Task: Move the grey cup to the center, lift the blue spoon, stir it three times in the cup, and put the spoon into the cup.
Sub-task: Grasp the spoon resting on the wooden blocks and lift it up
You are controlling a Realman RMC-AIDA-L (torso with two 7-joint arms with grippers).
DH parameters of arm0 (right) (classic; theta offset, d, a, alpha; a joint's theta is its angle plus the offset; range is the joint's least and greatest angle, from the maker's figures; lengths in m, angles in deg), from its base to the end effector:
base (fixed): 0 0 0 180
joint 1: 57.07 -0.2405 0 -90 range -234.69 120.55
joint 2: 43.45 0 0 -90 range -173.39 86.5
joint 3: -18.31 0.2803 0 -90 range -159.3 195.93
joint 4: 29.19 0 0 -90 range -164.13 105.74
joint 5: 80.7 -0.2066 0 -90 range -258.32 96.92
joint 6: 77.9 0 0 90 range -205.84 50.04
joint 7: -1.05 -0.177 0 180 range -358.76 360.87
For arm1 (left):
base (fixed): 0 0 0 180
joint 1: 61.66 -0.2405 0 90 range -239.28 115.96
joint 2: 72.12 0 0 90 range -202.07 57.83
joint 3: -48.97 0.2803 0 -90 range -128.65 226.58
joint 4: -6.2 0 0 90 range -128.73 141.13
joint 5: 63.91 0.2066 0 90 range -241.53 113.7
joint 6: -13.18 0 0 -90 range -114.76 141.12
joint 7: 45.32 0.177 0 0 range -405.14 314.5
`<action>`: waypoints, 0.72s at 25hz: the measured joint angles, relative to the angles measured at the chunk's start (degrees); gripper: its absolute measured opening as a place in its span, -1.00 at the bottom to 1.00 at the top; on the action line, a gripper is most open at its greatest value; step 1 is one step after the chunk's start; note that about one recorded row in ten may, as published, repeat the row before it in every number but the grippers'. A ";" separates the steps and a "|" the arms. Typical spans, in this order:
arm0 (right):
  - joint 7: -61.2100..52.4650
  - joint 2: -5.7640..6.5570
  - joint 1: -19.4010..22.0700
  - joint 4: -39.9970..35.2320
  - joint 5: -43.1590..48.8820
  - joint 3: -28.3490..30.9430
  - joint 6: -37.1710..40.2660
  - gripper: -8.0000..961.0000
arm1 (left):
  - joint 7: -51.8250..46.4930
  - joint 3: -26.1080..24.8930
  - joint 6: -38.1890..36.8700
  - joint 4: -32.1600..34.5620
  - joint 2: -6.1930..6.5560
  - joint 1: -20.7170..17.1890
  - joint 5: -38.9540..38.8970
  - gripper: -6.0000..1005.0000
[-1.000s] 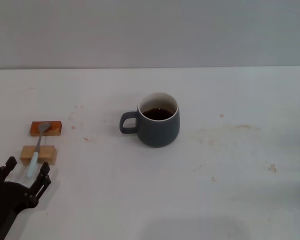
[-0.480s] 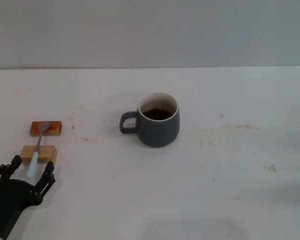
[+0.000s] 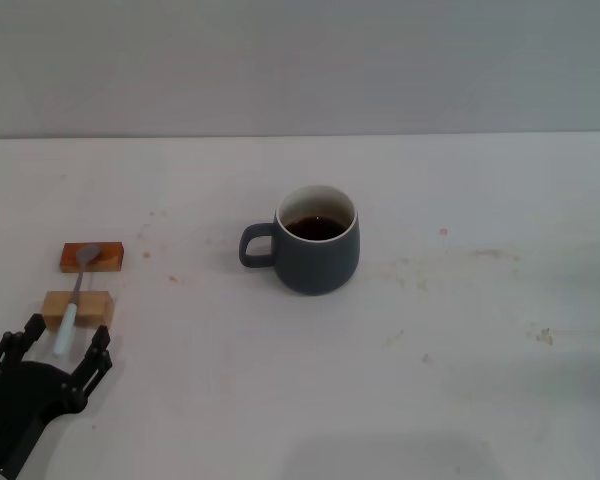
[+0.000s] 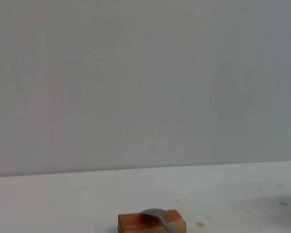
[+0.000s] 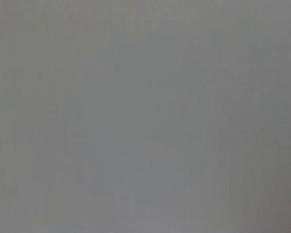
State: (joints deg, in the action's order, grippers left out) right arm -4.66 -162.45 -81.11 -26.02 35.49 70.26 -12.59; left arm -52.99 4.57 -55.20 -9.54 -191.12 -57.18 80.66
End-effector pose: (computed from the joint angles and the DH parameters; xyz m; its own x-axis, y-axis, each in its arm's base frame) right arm 0.4073 0.3536 0.0235 0.7106 -0.0023 -0.7035 -0.6887 0.2018 -0.6964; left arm -0.3866 0.2410 -0.0729 0.7196 0.1466 0.6787 0.6926 -0.2210 -0.6866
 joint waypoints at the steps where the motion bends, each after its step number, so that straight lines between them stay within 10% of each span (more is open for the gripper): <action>1: 0.00 0.00 -0.03 -0.02 0.00 0.00 -0.02 -0.99 | 0.00 -0.01 0.12 0.00 0.00 0.00 0.00 0.59; 18: 0.00 0.00 -0.04 -0.18 0.00 -0.03 -0.29 -0.99 | 0.03 -0.43 1.45 -0.55 0.00 0.15 -0.08 0.57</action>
State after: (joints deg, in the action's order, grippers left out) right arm -4.66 -162.45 -81.15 -26.20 35.49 70.23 -12.87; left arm -52.96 4.15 -53.75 -10.09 -191.12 -57.03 80.58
